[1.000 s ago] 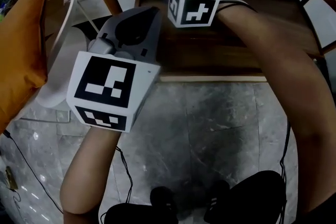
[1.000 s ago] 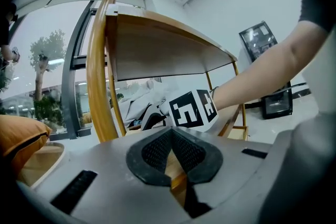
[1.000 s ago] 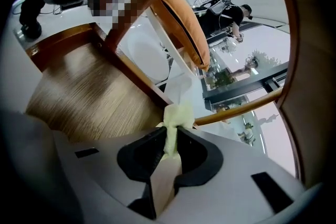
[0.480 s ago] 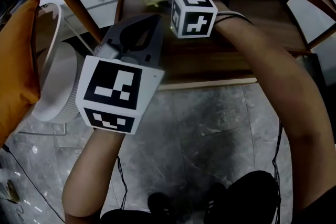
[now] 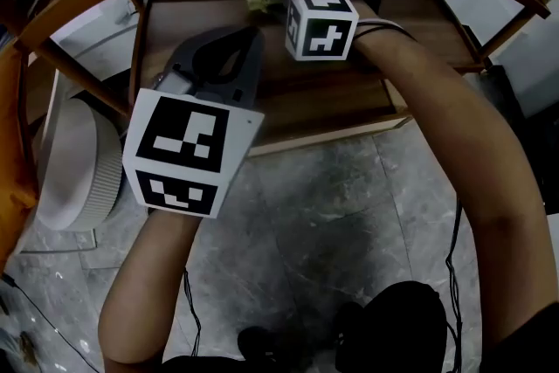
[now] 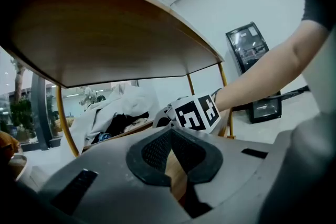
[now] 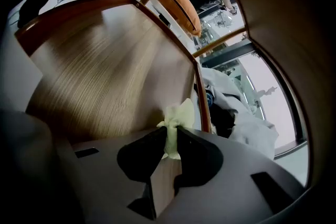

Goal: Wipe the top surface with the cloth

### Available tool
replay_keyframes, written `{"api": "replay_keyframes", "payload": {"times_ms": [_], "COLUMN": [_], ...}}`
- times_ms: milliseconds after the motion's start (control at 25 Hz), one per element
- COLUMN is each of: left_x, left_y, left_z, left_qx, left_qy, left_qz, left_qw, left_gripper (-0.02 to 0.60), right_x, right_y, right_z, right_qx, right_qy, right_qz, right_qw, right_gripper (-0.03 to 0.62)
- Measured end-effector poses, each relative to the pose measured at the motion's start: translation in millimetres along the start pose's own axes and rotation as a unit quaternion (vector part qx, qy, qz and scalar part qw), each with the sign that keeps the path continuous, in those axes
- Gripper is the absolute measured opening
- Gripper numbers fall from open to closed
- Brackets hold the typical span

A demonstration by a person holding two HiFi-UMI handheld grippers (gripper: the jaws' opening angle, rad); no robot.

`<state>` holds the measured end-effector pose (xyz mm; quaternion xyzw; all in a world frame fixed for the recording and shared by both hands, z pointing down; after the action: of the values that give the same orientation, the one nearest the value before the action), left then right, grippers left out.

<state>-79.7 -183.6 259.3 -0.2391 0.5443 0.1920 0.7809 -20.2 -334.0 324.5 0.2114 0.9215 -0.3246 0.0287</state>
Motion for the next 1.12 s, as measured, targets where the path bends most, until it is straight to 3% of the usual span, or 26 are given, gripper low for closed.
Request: {"api": "replay_keyframes", "payload": {"times_ms": [480, 1120], "left_x": [19, 46], "left_y": [-39, -62], "left_z": [44, 70], "left_qx": [-0.041, -0.061], "left_qy": [-0.015, -0.035], "left_qz": [0.007, 0.017], "left_qw": [0.999, 0.9974], "left_gripper": [0.012, 0.012], "right_x": [-98, -188], "right_y": [38, 78], "right_z": [-2, 3], "right_qx": [0.003, -0.004], "right_qy": [-0.019, -0.044], "right_qz": [-0.075, -0.141], "right_qw": [0.997, 0.989], "right_gripper": [0.066, 0.066]}}
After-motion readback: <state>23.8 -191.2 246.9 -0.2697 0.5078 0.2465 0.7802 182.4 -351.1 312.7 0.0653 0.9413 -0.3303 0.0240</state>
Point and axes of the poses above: the fingertips, and each gripper's own axes: y backward along the fingers, z to its right, x out of its top, the point moved 5 cm from there along y, backward along the fingers, and after that the axes turned 3 degrees about -y, right-handed, at the moved point
